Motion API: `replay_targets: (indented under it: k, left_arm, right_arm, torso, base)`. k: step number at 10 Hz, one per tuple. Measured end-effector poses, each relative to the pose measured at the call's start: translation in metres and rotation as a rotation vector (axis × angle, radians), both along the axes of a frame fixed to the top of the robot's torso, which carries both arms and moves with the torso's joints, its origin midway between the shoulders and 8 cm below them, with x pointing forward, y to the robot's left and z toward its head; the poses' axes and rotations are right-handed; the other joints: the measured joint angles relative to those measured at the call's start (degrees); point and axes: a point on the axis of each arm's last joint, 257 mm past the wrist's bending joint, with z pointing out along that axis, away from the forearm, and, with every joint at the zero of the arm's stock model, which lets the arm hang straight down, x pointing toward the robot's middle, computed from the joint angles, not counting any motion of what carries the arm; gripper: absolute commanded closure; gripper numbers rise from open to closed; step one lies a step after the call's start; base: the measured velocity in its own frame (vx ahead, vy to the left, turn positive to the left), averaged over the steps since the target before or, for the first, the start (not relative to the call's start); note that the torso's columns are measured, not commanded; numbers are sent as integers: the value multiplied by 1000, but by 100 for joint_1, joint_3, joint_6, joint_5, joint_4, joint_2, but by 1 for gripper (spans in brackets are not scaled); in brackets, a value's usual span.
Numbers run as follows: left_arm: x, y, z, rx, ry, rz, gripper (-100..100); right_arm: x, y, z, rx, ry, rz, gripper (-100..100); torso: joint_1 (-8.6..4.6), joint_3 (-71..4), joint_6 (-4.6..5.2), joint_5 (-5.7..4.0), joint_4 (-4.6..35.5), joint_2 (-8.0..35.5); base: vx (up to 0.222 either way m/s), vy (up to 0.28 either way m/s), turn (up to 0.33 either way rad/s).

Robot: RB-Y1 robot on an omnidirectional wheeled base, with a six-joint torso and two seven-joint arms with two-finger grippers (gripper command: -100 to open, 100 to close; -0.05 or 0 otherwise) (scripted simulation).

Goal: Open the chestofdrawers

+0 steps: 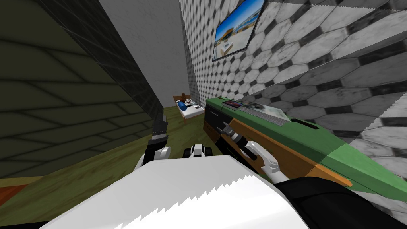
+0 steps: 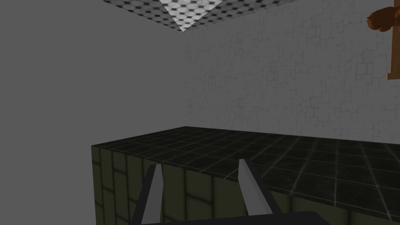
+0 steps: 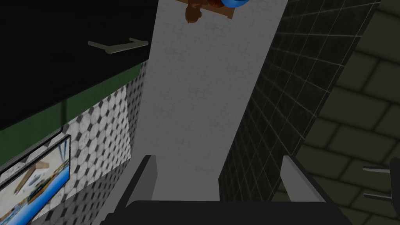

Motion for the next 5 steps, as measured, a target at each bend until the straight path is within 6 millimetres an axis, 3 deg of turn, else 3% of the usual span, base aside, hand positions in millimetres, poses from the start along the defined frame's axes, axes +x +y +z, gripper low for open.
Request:
replay_targets:
  k: [5]
  left_arm:
    - [0, 0, 0, 0, 0, 0, 0]
  right_arm:
    - [6, -43, -31, -335, -1, 16, -100]
  torso:
    - [-2, 5, 0, -1, 3, 7]
  base:
    - [96, 57, 26]
